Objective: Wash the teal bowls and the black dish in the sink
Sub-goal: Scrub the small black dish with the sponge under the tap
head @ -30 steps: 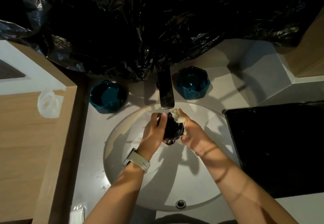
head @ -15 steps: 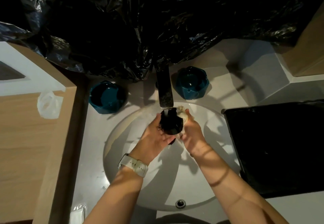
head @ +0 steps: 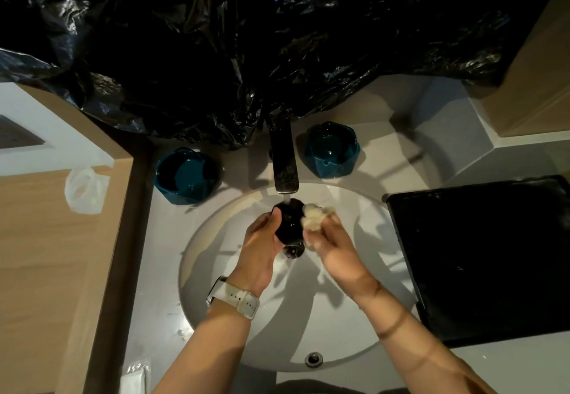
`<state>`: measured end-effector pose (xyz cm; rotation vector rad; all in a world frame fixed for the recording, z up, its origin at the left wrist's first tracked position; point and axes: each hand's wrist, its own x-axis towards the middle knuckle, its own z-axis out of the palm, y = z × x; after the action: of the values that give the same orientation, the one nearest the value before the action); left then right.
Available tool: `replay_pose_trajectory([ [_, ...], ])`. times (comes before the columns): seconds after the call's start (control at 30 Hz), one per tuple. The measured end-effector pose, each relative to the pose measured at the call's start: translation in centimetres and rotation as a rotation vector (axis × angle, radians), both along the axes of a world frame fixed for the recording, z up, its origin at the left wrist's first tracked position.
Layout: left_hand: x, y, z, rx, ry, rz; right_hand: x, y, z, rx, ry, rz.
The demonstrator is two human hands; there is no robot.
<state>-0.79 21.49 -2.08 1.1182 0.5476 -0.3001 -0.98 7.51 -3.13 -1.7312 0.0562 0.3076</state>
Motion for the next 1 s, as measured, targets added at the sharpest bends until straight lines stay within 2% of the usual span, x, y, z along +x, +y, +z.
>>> replay_pose_trajectory([
  [0.1,-0.3,0.1,-0.3,0.083,0.023,-0.004,0.2,-0.1,-0.1,-0.075,-0.137,0.007],
  [0.2,-0.5,0.6,-0.2,0.071,0.019,-0.026,1.4,-0.7,0.0,0.001,-0.113,-0.109],
  [0.3,-0.4,1.2,-0.2,0.067,-0.007,0.001,0.6,-0.5,-0.6,-0.073,-0.149,-0.048],
  [0.4,-0.5,0.9,-0.2,0.091,-0.012,0.010,-0.2,0.4,-0.5,-0.043,-0.185,0.025],
  [0.5,-0.2,0.6,0.1,0.097,0.008,0.015,1.7,0.9,0.6,-0.030,-0.238,0.006],
  [0.6,0.4,1.2,0.7,0.060,-0.028,-0.020,3.3,0.7,0.4,-0.037,-0.195,-0.095],
  [0.7,0.9,1.6,0.5,0.071,-0.040,-0.031,1.4,1.1,-0.8,-0.069,-0.147,-0.182],
  [0.77,1.2,1.2,0.6,0.093,0.000,-0.043,0.5,1.7,0.0,-0.063,-0.155,-0.161],
  [0.9,1.2,0.8,0.6,0.090,0.019,-0.107,3.2,2.0,0.8,0.053,-0.112,-0.198],
  [1.0,1.5,1.3,0.5,0.089,0.003,-0.082,3.0,1.2,-0.3,0.110,-0.047,-0.269],
])
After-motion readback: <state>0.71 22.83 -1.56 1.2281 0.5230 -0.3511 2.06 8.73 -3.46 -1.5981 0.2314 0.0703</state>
